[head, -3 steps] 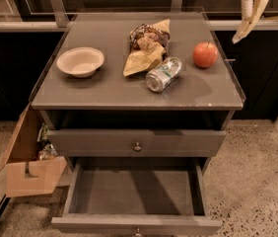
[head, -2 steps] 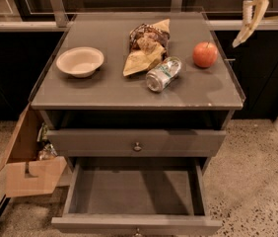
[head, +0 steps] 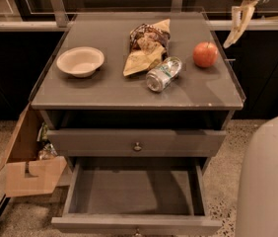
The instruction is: Place 7up can into middle drawer
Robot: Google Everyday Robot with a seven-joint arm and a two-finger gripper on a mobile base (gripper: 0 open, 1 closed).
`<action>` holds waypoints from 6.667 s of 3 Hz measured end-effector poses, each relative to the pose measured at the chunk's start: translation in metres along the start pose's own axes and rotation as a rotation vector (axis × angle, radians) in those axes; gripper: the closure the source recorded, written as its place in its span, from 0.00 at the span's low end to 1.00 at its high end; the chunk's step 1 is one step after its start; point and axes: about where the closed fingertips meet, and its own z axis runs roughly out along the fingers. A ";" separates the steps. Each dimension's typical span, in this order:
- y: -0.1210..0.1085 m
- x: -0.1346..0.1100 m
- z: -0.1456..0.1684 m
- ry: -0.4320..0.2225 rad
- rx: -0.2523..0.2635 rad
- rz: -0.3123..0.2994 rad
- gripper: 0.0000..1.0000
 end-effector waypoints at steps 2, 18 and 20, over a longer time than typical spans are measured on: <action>-0.020 0.011 0.038 0.035 -0.047 0.006 0.00; 0.025 0.032 0.193 -0.212 -0.189 0.270 0.96; 0.025 0.032 0.193 -0.212 -0.189 0.270 1.00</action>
Offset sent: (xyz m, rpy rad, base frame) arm 0.0267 0.0105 -0.0170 -0.1388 0.1743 0.0896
